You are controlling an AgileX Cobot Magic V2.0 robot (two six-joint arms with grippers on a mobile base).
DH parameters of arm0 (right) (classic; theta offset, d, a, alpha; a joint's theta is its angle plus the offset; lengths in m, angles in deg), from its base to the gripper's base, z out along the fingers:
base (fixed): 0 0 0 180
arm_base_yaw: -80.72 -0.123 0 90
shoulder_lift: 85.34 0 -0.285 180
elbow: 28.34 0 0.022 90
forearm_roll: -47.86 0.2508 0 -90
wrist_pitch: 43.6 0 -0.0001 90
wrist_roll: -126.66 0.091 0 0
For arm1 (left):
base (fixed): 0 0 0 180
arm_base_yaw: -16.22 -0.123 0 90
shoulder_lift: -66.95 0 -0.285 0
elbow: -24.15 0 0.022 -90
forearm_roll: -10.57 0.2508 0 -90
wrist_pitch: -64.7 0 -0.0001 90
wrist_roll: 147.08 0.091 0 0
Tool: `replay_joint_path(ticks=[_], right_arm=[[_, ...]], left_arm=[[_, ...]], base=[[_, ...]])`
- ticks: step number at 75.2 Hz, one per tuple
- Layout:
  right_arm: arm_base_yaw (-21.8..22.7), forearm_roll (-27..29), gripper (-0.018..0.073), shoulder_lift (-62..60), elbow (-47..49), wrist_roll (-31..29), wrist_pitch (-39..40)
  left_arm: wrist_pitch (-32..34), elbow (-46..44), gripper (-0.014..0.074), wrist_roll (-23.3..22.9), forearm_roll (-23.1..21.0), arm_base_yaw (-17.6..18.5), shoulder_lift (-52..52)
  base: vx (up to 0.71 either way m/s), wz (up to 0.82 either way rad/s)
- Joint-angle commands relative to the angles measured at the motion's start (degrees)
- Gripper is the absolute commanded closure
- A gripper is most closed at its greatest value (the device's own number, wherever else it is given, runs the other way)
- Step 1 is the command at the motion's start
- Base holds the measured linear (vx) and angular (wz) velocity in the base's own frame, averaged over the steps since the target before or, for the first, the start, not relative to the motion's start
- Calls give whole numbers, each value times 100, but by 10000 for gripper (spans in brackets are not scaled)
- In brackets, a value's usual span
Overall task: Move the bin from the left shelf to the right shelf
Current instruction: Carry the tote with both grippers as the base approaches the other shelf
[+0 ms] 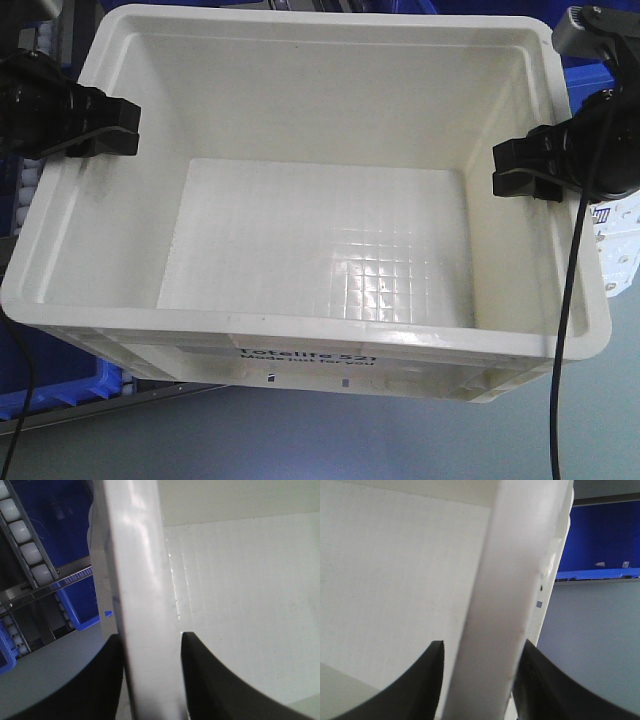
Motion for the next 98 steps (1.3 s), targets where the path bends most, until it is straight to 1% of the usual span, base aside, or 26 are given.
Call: replay_joint_path(ticks=[1,64,98], right_arm=[[21,5,564,-174,211,-104,505],[21,5,564,-174,211,-104,505],[21,5,564,-174,211,-104,505]], left_arm=[[300,-231,594,254,-443,52,-340],[300,-231,594,254,-443,52,-340],[300,-231,594,254,-443,52,-340]], base=[[9,7],[16,4],[15,19]])
